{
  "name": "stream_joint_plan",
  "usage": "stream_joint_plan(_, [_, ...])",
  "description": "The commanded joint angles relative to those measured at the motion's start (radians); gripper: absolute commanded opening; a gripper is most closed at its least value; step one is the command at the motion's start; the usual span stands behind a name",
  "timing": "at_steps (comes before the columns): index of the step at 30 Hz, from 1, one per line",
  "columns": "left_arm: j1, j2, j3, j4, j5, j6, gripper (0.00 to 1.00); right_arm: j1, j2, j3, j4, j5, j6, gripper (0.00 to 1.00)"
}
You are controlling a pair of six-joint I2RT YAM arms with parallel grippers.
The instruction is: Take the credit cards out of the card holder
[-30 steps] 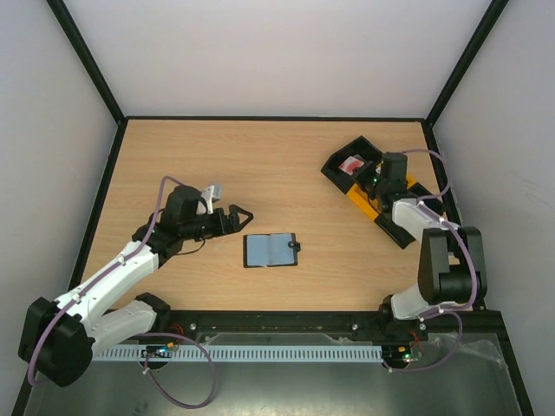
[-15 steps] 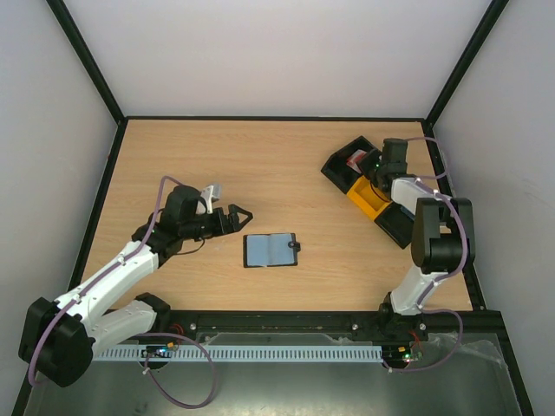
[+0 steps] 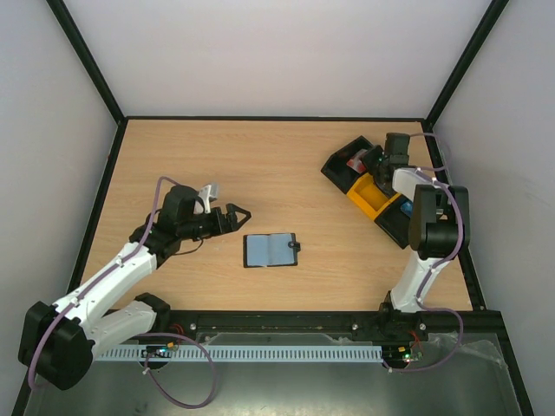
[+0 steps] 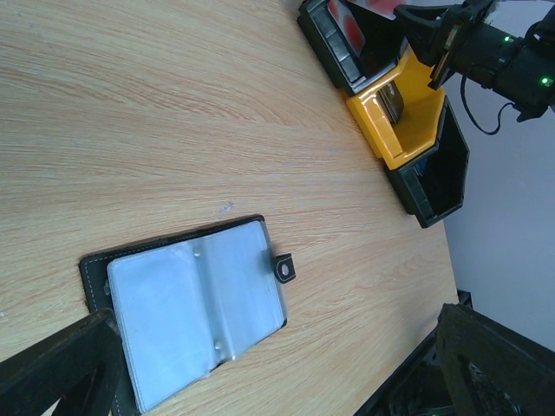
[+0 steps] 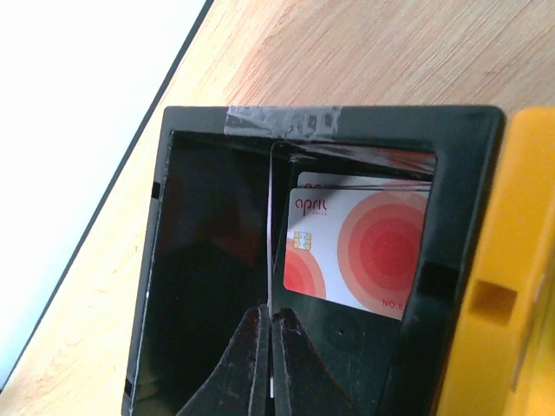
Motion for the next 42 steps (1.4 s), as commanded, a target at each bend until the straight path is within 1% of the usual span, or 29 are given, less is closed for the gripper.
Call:
stream_joint_plan(1, [0.009,-0.005,-0.008,-0.004,0.025,-0.005,0.99,-0.008,0.033,0.05,-0.052,0.019,-0.021,0.02])
stream_joint_plan(10, [0.019,-0.005,-0.016,-0.001,0.028,-0.005,0.99,-0.013,0.077,0.086,-0.08,0.024,-0.017,0.02])
stream_joint_plan(21, [0.03,0.001,-0.017,-0.001,0.032,-0.002,0.99,-0.013,0.073,0.093,-0.107,0.061,-0.001,0.1])
stream_joint_plan(26, [0.032,0.002,-0.022,-0.002,0.029,-0.005,0.99,-0.013,0.074,0.127,-0.172,0.1,0.005,0.14])
stream_joint_plan(36, [0.033,0.028,-0.036,0.0,0.028,-0.011,0.99,-0.01,-0.009,0.101,-0.163,0.077,-0.019,0.18])
stream_joint_plan(42, [0.033,0.05,-0.05,0.018,0.041,-0.02,0.99,0.023,-0.08,0.076,-0.176,0.038,-0.06,0.21])
